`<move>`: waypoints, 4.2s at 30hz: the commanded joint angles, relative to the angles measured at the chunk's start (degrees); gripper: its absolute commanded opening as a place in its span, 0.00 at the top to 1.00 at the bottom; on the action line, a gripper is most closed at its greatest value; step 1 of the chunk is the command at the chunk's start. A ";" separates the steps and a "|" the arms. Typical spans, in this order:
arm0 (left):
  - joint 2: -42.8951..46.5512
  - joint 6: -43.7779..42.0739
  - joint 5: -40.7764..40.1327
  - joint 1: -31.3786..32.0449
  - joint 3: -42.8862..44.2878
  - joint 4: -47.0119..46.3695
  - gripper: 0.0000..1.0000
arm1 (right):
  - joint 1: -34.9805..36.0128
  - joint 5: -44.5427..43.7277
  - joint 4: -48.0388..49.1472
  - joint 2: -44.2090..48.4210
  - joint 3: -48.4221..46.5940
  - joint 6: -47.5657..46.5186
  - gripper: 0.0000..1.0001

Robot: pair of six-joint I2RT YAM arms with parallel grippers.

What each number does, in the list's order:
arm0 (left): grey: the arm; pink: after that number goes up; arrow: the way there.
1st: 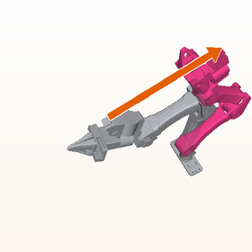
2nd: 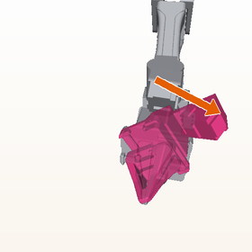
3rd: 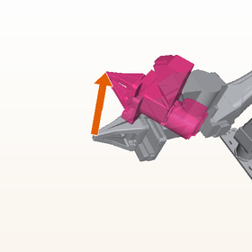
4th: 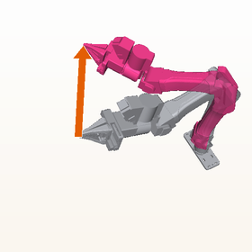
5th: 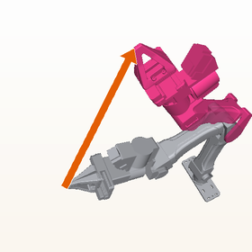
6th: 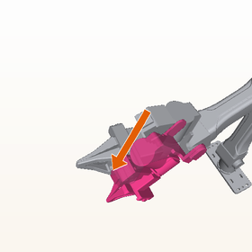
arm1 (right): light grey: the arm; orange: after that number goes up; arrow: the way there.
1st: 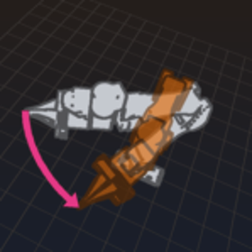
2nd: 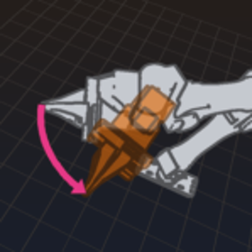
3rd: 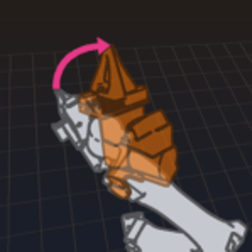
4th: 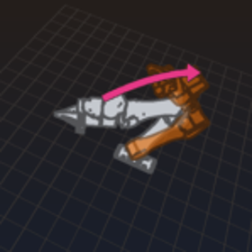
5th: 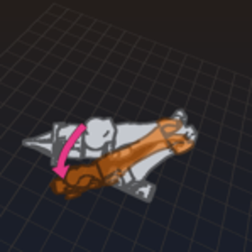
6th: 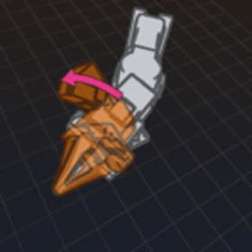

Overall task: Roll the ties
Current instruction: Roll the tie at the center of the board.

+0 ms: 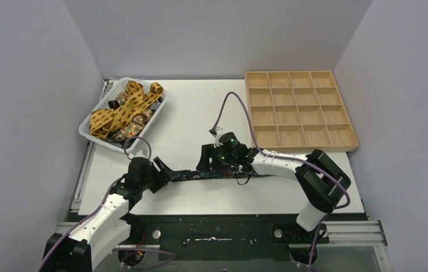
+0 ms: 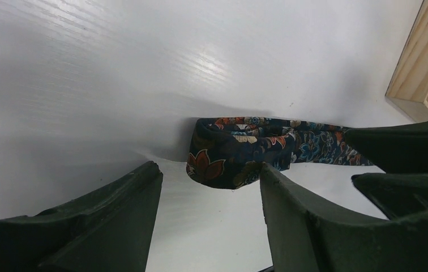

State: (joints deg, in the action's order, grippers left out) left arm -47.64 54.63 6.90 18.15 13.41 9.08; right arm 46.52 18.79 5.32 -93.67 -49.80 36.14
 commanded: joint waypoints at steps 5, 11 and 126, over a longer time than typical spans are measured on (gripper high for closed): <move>-4.08 -4.76 -0.26 -0.38 0.57 -3.87 0.46 | 2.38 2.59 -0.04 -4.18 -7.39 3.57 0.39; -7.16 -6.89 -0.48 -0.15 0.27 -4.64 0.48 | 4.22 0.67 -0.64 -6.46 -8.95 6.43 0.54; -4.56 -11.24 -16.50 7.86 12.09 8.54 1.00 | 1.50 9.21 -3.41 -12.22 -12.34 6.32 0.74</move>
State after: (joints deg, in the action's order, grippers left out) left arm -52.88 44.29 -0.97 24.34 21.30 12.88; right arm 48.69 28.99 1.54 -109.21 -61.73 42.89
